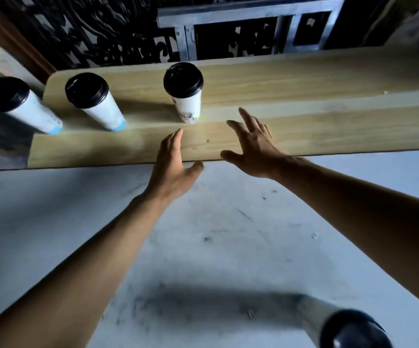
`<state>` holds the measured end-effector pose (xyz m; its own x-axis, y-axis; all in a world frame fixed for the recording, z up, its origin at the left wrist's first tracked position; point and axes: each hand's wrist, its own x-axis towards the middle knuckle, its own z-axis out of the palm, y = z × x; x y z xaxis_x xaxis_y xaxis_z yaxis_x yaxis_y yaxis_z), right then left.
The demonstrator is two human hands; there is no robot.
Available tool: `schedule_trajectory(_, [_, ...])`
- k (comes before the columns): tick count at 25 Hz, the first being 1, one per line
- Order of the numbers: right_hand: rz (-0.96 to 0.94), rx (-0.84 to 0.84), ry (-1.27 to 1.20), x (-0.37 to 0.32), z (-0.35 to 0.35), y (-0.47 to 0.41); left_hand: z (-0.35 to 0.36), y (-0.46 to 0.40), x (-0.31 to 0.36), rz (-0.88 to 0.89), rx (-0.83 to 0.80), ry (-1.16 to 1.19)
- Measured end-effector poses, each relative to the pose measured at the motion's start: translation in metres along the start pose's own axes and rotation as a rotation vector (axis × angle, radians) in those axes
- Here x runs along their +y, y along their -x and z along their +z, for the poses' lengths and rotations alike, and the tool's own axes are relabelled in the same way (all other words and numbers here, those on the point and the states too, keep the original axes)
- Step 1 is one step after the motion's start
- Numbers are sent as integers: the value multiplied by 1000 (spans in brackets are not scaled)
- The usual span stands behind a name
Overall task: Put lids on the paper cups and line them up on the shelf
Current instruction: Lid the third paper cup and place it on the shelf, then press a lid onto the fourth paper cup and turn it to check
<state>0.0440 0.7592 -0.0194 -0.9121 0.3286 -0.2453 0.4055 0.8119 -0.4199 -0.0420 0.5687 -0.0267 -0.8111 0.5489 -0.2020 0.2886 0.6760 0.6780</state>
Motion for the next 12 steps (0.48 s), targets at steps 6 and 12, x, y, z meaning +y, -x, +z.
schedule_trajectory(6, [-79,92,-76,9,-60,122,0,123,82,120,31,-79])
schedule_trajectory(12, [-146,80,-146,35,-82,264,39,262,116,1,95,-4])
